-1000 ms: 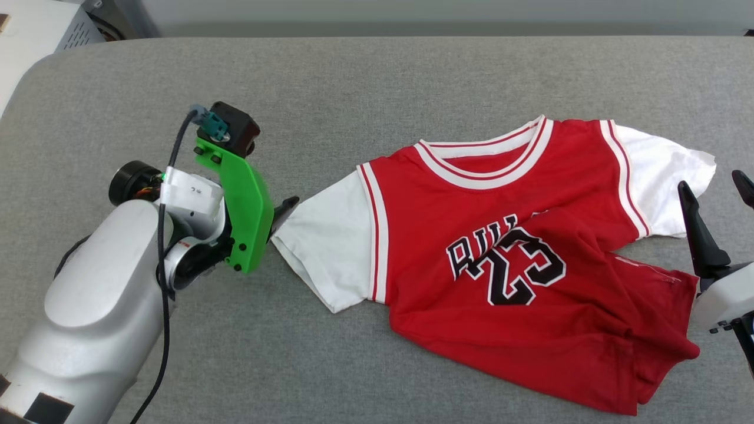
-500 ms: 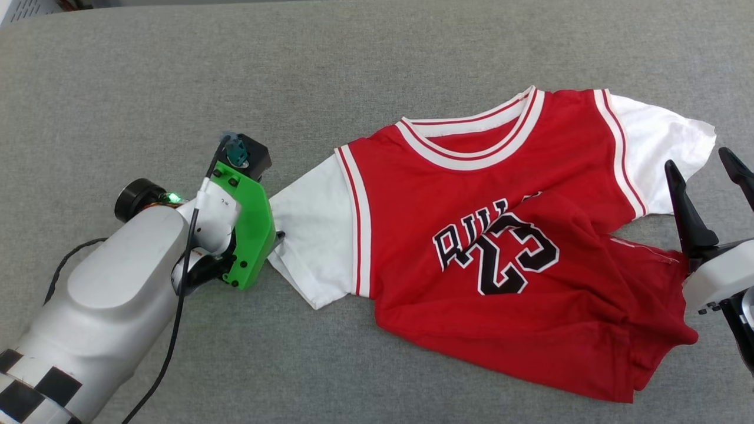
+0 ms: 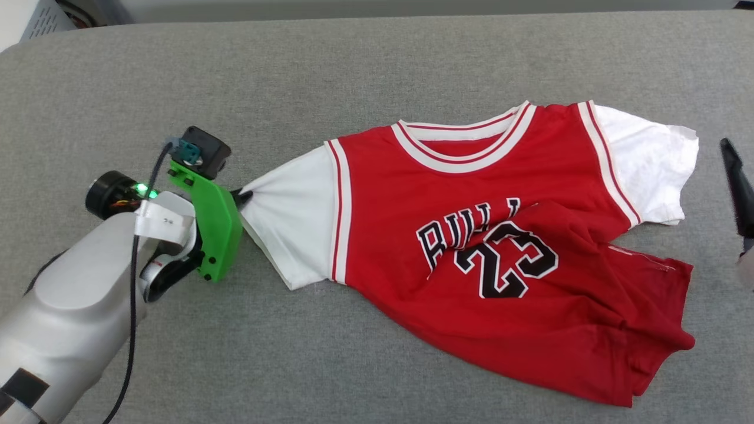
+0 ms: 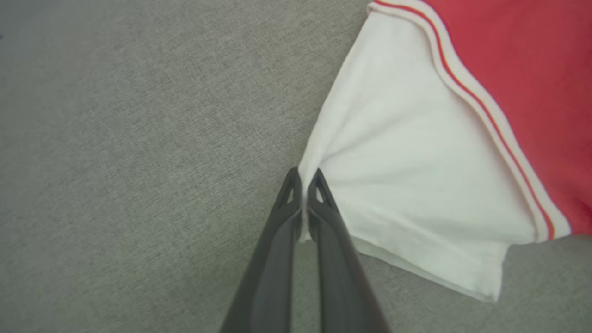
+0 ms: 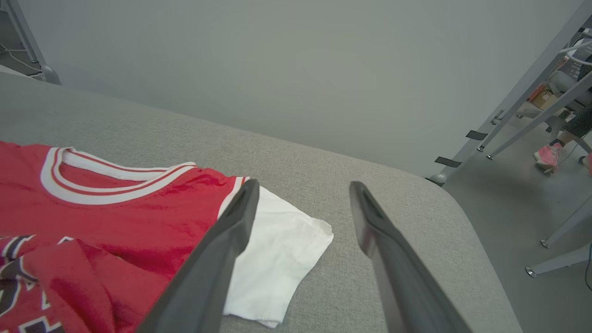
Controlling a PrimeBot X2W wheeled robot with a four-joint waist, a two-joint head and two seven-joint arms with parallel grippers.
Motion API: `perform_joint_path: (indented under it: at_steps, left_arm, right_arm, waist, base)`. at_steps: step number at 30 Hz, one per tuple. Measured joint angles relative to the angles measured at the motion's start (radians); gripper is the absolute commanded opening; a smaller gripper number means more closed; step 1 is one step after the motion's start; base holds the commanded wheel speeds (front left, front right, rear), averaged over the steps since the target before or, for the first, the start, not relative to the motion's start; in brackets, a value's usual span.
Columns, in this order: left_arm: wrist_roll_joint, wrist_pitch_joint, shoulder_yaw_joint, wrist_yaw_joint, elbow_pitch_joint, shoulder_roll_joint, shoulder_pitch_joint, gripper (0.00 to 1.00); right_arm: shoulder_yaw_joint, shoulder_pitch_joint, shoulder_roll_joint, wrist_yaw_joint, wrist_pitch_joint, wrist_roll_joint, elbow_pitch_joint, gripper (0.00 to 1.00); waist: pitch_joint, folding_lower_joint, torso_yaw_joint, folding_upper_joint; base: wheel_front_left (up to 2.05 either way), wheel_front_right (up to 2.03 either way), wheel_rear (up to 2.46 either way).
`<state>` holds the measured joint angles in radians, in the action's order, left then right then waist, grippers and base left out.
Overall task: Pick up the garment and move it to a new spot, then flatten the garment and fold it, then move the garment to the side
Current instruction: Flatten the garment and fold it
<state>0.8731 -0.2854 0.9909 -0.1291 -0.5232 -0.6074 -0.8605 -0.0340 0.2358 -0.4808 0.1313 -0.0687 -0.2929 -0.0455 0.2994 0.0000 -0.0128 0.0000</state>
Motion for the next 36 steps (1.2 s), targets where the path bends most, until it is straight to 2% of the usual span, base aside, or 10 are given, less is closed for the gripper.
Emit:
perform_joint_path:
  at_steps: [4,9,13,18,22,25,32,36]
  left_arm:
    - [0.004,0.062,-0.038,0.002,0.021,-0.046,0.000,0.00]
    - [0.026,0.092,-0.073,0.025,0.085,-0.091,0.000,0.00]
    - [0.024,0.092,-0.079,0.049,0.150,-0.104,-0.001,0.00]
    - [0.005,0.102,-0.082,0.086,0.224,-0.109,-0.002,0.00]
    - [-0.020,0.110,-0.085,0.110,0.278,-0.109,-0.005,0.00]
    - [-0.029,0.118,-0.088,0.126,0.311,-0.108,-0.012,0.00]
    - [-0.044,0.128,-0.090,0.151,0.363,-0.110,-0.024,0.00]
    - [-0.047,0.128,-0.087,0.152,0.371,-0.108,-0.025,0.00]
  right_arm:
    - [-0.014,0.050,-0.092,0.000,-0.058,-0.013,-0.002,1.00]
    - [0.043,0.152,-0.207,0.000,-0.192,-0.093,0.014,1.00]
    - [0.167,0.236,-0.297,0.000,-0.399,-0.241,0.043,1.00]
    - [0.288,0.368,-0.373,0.000,-0.650,-0.399,0.097,1.00]
    - [0.357,0.476,-0.388,0.000,-0.781,-0.436,0.181,1.00]
    - [0.387,0.529,-0.376,0.000,-0.831,-0.446,0.252,1.00]
    - [0.453,0.591,-0.313,0.000,-0.819,-0.452,0.378,1.00]
    - [0.498,0.587,-0.316,0.000,-0.793,-0.460,0.437,1.00]
  waist:
    - [-0.014,0.0000,0.024,0.0000]
    - [-0.013,0.0000,0.053,0.0000]
    - [0.006,0.0000,0.068,0.0000]
    - [0.041,0.0000,0.085,0.0000]
    - [0.079,0.0000,0.099,0.0000]
    - [0.110,0.0000,0.112,0.0000]
    - [0.185,0.0001,0.141,0.0000]
    - [0.209,0.0001,0.159,0.0000]
  base:
    - [0.00,0.00,0.00]
    - [0.00,0.00,0.00]
    - [0.00,0.00,0.00]
    - [0.00,0.00,0.00]
    - [0.00,0.00,0.00]
    - [0.00,0.00,0.00]
    - [0.00,0.00,0.00]
    - [0.00,0.00,0.00]
